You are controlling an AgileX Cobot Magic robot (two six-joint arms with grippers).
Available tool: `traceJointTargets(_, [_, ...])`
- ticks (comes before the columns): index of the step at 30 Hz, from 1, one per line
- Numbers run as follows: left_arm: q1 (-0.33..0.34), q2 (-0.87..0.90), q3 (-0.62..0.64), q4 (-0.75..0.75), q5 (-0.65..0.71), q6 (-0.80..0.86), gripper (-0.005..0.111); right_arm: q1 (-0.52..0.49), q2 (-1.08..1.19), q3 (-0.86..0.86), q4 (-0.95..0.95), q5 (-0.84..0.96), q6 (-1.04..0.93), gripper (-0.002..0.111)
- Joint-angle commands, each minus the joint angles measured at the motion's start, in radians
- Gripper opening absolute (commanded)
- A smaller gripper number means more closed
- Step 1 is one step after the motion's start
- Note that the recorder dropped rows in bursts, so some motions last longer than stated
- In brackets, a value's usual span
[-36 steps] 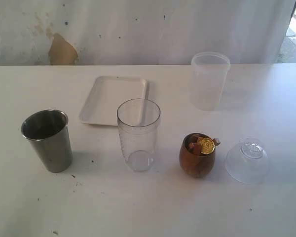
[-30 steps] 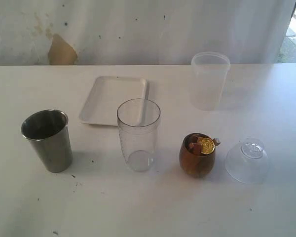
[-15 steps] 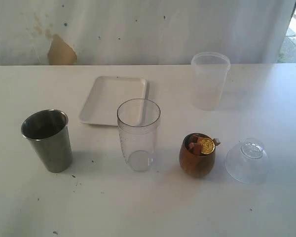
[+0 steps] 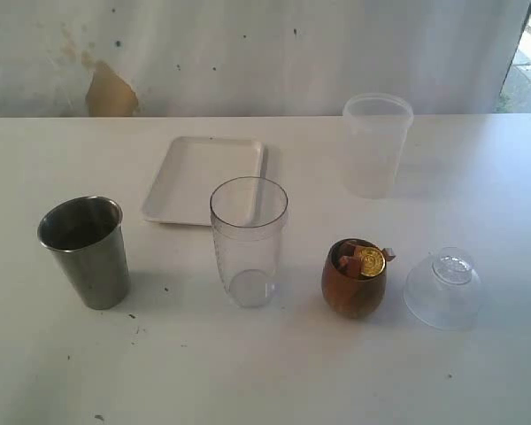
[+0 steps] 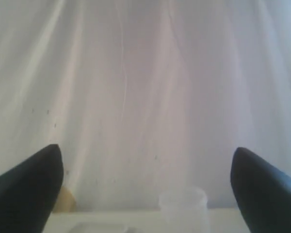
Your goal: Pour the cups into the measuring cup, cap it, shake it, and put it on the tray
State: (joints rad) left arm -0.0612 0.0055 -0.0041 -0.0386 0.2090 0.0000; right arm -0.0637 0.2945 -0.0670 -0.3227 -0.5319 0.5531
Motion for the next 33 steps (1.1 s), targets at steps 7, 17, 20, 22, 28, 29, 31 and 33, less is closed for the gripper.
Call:
traceJointTargets(7, [-0.001, -0.006, 0.004, 0.003, -0.013, 0.0, 0.0, -0.007, 0.61, -0.005, -0.28, -0.383, 0.026, 0.086])
traceJointTargets(17, [-0.001, -0.006, 0.004, 0.003, -0.013, 0.0, 0.0, -0.002, 1.095, -0.103, -0.431, -0.562, -0.194, 0.086])
traceJointTargets(20, [-0.001, -0.006, 0.004, 0.003, -0.013, 0.0, 0.0, 0.02, 1.188, -0.133, -0.431, -0.546, -0.276, 0.086])
traceJointTargets(22, [-0.001, -0.006, 0.004, 0.003, -0.013, 0.0, 0.0, 0.026, 1.236, -0.149, -0.419, -0.541, -0.322, 0.086])
traceJointTargets(28, [-0.001, -0.006, 0.004, 0.003, -0.013, 0.0, 0.0, 0.026, 1.295, -0.181, -0.393, -0.548, -0.338, 0.086])
traceJointTargets(29, [-0.001, -0.006, 0.004, 0.003, -0.013, 0.0, 0.0, 0.026, 1.295, -0.181, -0.393, -0.556, -0.338, 0.086])
traceJointTargets(31, [-0.001, -0.006, 0.004, 0.003, -0.013, 0.0, 0.0, 0.026, 1.295, -0.181, -0.393, -0.582, -0.338, 0.086])
traceJointTargets(33, [-0.001, -0.006, 0.004, 0.003, -0.013, 0.0, 0.0, 0.026, 1.295, -0.181, -0.393, -0.593, -0.338, 0.086])
